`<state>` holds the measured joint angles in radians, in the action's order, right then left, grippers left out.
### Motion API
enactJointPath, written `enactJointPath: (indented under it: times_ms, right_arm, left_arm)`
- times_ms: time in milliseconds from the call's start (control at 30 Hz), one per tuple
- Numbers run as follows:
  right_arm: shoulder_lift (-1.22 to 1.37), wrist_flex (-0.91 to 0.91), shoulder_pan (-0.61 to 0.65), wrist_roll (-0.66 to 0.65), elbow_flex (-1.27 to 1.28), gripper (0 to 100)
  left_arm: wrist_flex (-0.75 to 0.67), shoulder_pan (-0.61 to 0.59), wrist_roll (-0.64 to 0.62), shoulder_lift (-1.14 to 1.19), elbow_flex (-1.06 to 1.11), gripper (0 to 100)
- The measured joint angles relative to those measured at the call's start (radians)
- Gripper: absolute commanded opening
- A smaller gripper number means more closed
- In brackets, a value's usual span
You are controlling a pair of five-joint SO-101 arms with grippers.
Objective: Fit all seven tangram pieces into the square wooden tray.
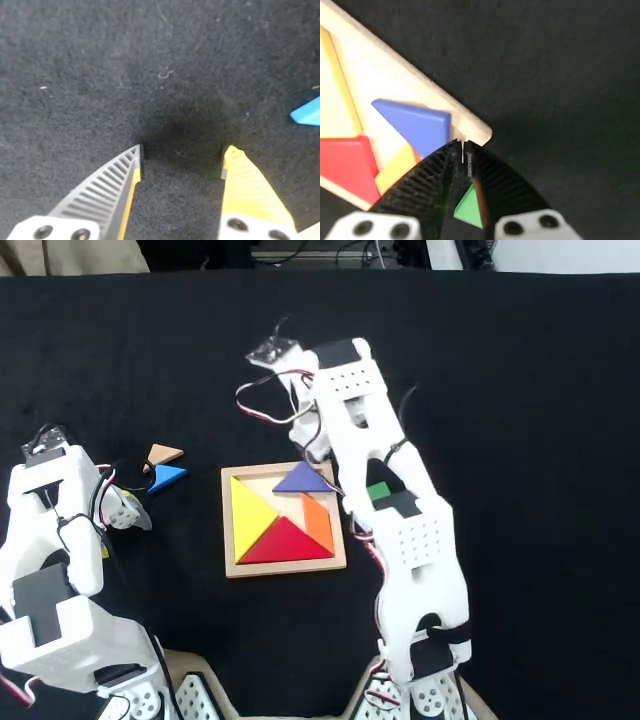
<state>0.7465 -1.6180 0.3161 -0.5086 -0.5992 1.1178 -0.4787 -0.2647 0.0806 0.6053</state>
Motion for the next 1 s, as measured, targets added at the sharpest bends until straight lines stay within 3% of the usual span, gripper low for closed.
enactJointPath:
  times_ms: [367, 633, 867, 1000]
  right_arm:
    - [-0.018, -0.046, 0.080, -0.055, 0.130, 1.1]
    - [-0.239, -0.078, 0.078, -0.031, 0.094, 1.1]
    - [-0.241, 0.153, 0.212, 0.025, 0.207, 1.1]
    - [-0.190, 0.241, 0.226, 0.028, 0.209, 1.1]
  left_arm:
    - [0.000, 0.000, 0.000, 0.000, 0.000, 26]
    - [0.000, 0.000, 0.000, 0.000, 0.000, 26]
    - [0.000, 0.000, 0.000, 0.000, 0.000, 26]
    - [0.000, 0.000, 0.000, 0.000, 0.000, 26]
